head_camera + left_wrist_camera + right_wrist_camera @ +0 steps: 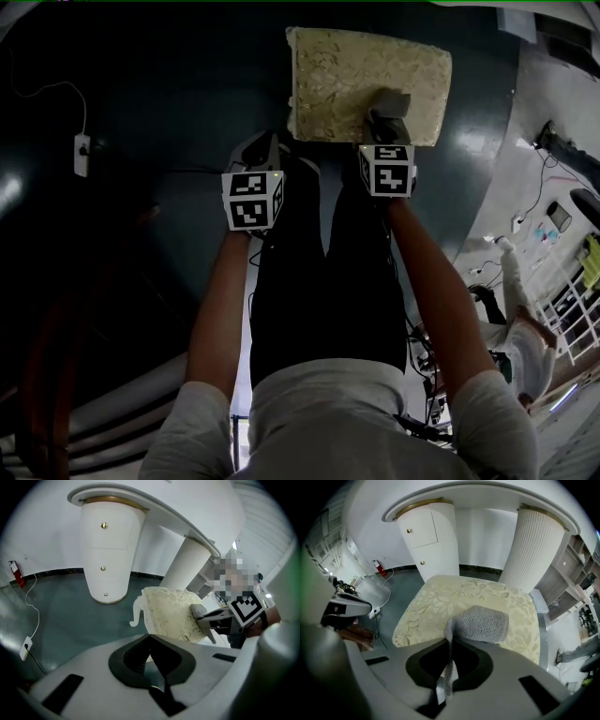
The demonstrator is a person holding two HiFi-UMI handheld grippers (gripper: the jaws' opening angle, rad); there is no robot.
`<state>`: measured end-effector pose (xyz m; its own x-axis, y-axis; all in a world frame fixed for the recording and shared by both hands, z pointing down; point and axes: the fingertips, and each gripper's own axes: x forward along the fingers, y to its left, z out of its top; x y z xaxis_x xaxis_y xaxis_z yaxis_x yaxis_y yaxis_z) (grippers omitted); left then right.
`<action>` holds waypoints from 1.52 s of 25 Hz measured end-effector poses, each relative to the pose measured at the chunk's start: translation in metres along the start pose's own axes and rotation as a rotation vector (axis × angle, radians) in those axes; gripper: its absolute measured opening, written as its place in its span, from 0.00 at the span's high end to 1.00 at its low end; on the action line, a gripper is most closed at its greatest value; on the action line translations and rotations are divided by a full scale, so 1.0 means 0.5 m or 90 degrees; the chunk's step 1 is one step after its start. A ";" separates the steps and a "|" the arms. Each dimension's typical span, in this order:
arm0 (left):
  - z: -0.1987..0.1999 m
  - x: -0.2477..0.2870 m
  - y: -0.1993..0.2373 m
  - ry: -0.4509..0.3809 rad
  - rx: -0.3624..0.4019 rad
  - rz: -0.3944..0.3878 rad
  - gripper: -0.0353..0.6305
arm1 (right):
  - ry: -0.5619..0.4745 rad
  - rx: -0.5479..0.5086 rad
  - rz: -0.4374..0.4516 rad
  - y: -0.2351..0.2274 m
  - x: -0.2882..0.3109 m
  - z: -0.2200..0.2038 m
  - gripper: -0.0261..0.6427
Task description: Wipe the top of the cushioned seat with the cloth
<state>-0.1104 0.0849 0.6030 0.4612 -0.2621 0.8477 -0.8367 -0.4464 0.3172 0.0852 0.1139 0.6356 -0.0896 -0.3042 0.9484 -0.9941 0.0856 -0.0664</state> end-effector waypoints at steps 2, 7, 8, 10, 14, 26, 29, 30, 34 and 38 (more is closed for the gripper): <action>-0.009 -0.004 0.018 -0.002 -0.015 0.008 0.93 | 0.001 -0.013 0.006 0.021 0.004 0.009 0.94; -0.031 -0.020 0.055 -0.016 -0.055 0.019 0.93 | 0.012 -0.056 0.026 0.083 0.019 0.024 0.94; -0.035 -0.026 0.065 -0.019 -0.062 0.021 0.93 | 0.013 -0.063 0.032 0.101 0.020 0.029 0.94; -0.042 -0.038 0.088 -0.023 -0.077 0.029 0.93 | 0.014 -0.078 0.044 0.135 0.024 0.038 0.94; -0.054 -0.064 0.125 -0.027 -0.090 0.041 0.93 | 0.024 -0.065 0.051 0.174 0.029 0.049 0.94; -0.062 -0.155 0.235 -0.055 -0.142 0.083 0.93 | 0.070 -0.109 0.078 0.291 0.066 0.094 0.94; -0.056 -0.178 0.258 -0.058 -0.145 0.090 0.93 | 0.080 -0.102 0.097 0.321 0.078 0.111 0.94; -0.052 -0.185 0.266 -0.058 -0.146 0.093 0.93 | 0.079 -0.102 0.106 0.332 0.080 0.121 0.94; -0.033 -0.225 0.275 -0.058 -0.141 0.102 0.93 | 0.073 -0.105 0.140 0.364 0.058 0.153 0.94; -0.009 -0.270 0.271 -0.059 -0.148 0.104 0.93 | 0.087 -0.127 0.153 0.383 0.011 0.163 0.94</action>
<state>-0.2875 0.0636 0.5333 0.3313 -0.3956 0.8566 -0.9422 -0.1871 0.2780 -0.1106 0.0511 0.6029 -0.2969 -0.1243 0.9468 -0.9129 0.3279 -0.2432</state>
